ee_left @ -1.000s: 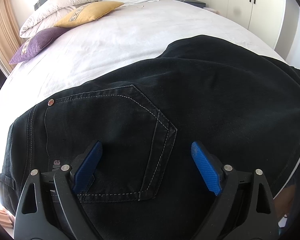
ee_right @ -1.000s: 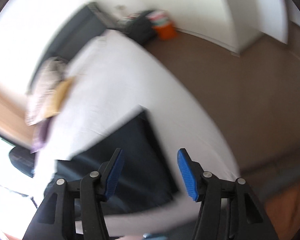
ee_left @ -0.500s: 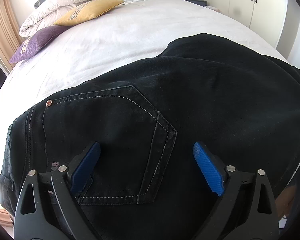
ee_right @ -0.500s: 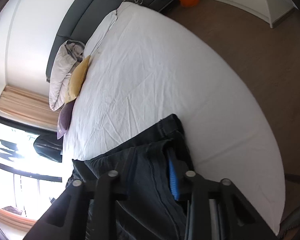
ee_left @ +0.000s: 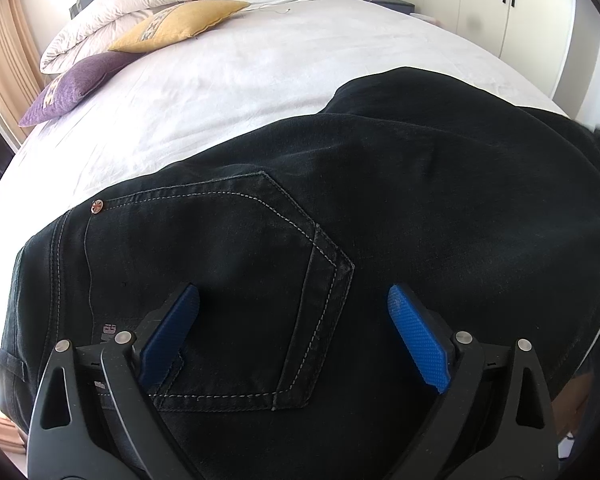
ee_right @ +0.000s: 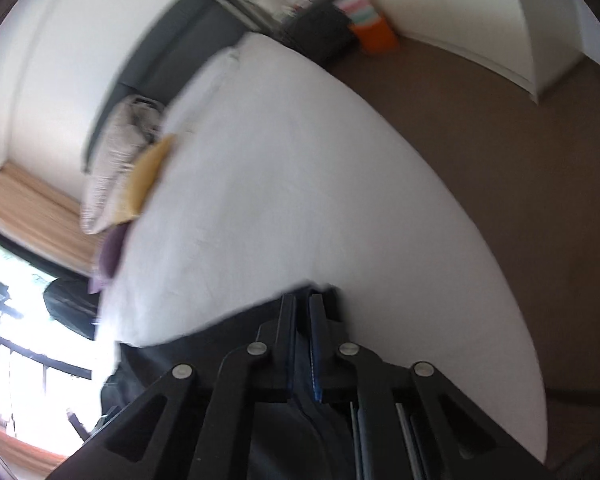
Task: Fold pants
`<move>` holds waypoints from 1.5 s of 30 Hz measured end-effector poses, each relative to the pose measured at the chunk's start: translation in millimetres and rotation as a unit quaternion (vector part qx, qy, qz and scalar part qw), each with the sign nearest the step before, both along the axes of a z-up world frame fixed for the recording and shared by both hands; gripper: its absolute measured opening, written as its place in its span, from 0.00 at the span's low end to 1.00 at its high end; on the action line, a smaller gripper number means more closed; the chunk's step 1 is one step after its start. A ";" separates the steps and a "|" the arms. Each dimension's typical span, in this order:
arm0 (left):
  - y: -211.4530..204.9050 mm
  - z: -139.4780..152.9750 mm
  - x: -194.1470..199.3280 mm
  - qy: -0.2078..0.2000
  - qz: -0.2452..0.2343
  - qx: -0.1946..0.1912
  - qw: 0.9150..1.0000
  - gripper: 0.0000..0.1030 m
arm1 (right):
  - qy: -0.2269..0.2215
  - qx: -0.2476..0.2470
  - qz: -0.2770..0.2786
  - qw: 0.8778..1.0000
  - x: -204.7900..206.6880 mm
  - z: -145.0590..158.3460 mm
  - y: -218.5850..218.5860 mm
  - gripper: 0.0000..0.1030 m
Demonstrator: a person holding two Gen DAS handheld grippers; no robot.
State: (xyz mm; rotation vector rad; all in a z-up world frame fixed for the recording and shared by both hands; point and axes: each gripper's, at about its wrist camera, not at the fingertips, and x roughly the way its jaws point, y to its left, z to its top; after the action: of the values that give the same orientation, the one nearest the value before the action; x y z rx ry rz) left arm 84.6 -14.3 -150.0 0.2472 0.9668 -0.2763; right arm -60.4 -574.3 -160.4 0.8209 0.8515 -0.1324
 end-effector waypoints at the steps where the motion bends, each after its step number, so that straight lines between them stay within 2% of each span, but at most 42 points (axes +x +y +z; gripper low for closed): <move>1: 0.0 0.0 -0.2 0.000 0.000 0.000 1.000 0.94 | 0.016 -0.002 -0.020 1.000 -5.4 -9.4 -6.0 0.06; 2: -0.1 -0.1 -0.2 0.000 0.000 0.000 1.000 0.94 | 0.011 0.008 -0.032 0.999 -10.9 -12.1 -10.2 0.00; 3: -0.3 -0.1 0.0 0.000 -0.001 0.000 1.000 0.94 | 0.005 0.019 -0.048 0.999 -18.6 -12.8 -14.7 0.00; 6: -1.2 0.5 1.3 0.002 -0.001 0.001 1.000 0.94 | 0.015 -0.001 -0.088 0.996 -39.3 0.0 -17.4 0.08; 7: -1.3 0.8 1.6 0.002 -0.001 0.001 1.000 0.94 | 0.006 -0.013 -0.090 0.996 -44.8 9.2 -14.4 0.08; 9: -2.8 0.7 1.1 0.000 0.000 0.001 1.000 0.94 | -0.045 -0.017 -0.068 0.997 -54.1 33.1 0.3 0.08; 11: -2.8 0.4 0.0 -0.004 0.003 0.001 1.000 0.94 | -0.101 -0.010 -0.007 0.995 -53.5 55.4 33.4 0.08; 13: -2.9 -0.4 -0.3 -0.004 0.005 0.002 1.000 0.94 | -0.127 0.002 0.064 0.990 -47.5 63.9 64.0 0.15; 15: -3.3 -0.5 -0.6 -0.004 0.005 0.002 1.000 0.94 | -0.108 0.009 0.122 0.987 -39.1 53.3 92.6 0.39; 16: -2.9 -0.2 -1.1 -0.004 0.004 0.000 1.000 0.94 | -0.078 -0.001 0.132 0.988 -34.4 41.9 100.2 0.46; 17: -2.3 0.2 -1.5 -0.004 0.003 -0.001 1.000 0.94 | -0.022 -0.019 0.129 0.991 -29.2 22.1 102.0 0.48; 18: -1.1 1.0 -2.7 -0.004 -0.001 -0.005 1.000 0.94 | 0.028 -0.025 0.109 0.993 -25.8 2.2 95.4 0.15; 19: 0.4 2.4 -3.3 -0.004 -0.003 -0.007 1.000 0.94 | 0.040 -0.022 0.084 0.995 -28.0 -4.9 85.3 0.00; 20: 3.0 5.0 -5.5 -0.005 -0.006 -0.013 1.000 0.94 | 0.053 -0.017 0.056 0.997 -32.3 -4.4 74.0 0.00; 21: 6.2 8.6 -8.5 -0.005 -0.009 -0.017 1.000 0.94 | 0.070 -0.031 0.032 0.997 -34.2 5.2 69.4 0.04; 23: 12.8 18.4 -14.2 -0.013 -0.007 -0.031 0.999 0.94 | 0.087 -0.120 0.034 0.988 -25.4 39.3 84.6 0.18; 25: 22.3 31.5 -20.3 -0.032 -0.005 -0.057 0.998 0.94 | 0.042 -0.114 0.076 0.990 -6.2 66.8 109.0 0.20; 26: 26.0 34.9 -20.4 -0.036 -0.002 -0.063 0.997 0.94 | 0.011 -0.109 0.116 0.987 9.0 85.8 132.9 0.31; 27: 31.5 39.1 -18.1 -0.042 0.005 -0.069 0.997 0.94 | -0.010 -0.113 0.154 0.981 27.2 99.2 159.1 0.48; 28: 36.4 42.0 -16.0 -0.047 0.011 -0.075 0.996 0.94 | -0.027 -0.119 0.189 0.974 45.0 108.5 185.9 0.54; 30: 50.3 49.8 -6.8 -0.059 0.030 -0.094 0.993 0.94 | -0.062 -0.132 0.272 0.951 86.7 125.6 248.5 0.68; 33: 70.6 54.0 13.4 -0.064 0.054 -0.097 0.992 0.94 | -0.058 -0.222 0.346 0.910 153.7 124.7 342.7 0.74; 34: 76.2 53.1 21.1 -0.063 0.058 -0.094 0.992 0.94 | -0.053 -0.244 0.359 0.899 163.2 119.6 359.1 0.74; 36: 86.8 49.3 39.8 -0.060 0.068 -0.081 0.993 0.94 | -0.020 -0.290 0.391 0.873 198.2 101.4 397.3 0.74; 37: 91.1 45.1 48.2 -0.050 0.072 -0.076 0.993 0.94 | 0.001 -0.301 0.403 0.864 210.9 90.1 408.7 0.74; 38: 97.2 40.5 51.7 -0.039 0.075 -0.073 0.994 0.94 | 0.024 -0.305 0.415 0.857 222.8 73.3 418.2 0.74; 39: 101.1 30.8 57.8 -0.023 0.078 -0.066 0.995 0.94 | 0.047 -0.304 0.426 0.851 233.0 53.3 420.6 0.66; 40: 102.9 21.0 60.2 -0.009 0.076 -0.056 0.995 0.94 | 0.068 -0.306 0.432 0.846 241.1 38.8 425.9 0.55; 41: 103.7 11.9 58.9 0.001 0.071 -0.049 0.996 0.94 | 0.095 -0.315 0.429 0.841 247.8 21.5 426.1 0.34; 43: 106.8 -0.1 50.8 -0.005 0.061 -0.037 0.997 0.94 | 0.107 -0.318 0.412 0.847 251.9 5.2 415.0 0.32; 44: 108.7 -2.4 47.3 -0.009 0.060 -0.035 0.998 0.94 | 0.102 -0.330 0.395 0.851 252.8 2.5 406.0 0.22; 45: 111.5 -3.5 45.1 -0.010 0.061 -0.037 0.997 0.95 | 0.106 -0.352 0.379 0.849 254.2 0.4 400.2 0.02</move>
State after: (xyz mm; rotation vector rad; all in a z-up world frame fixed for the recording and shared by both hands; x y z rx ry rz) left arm 129.7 97.2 -153.4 0.1231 0.9455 -0.1974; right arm 193.8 -174.0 -160.0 -0.2585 1.1776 0.1673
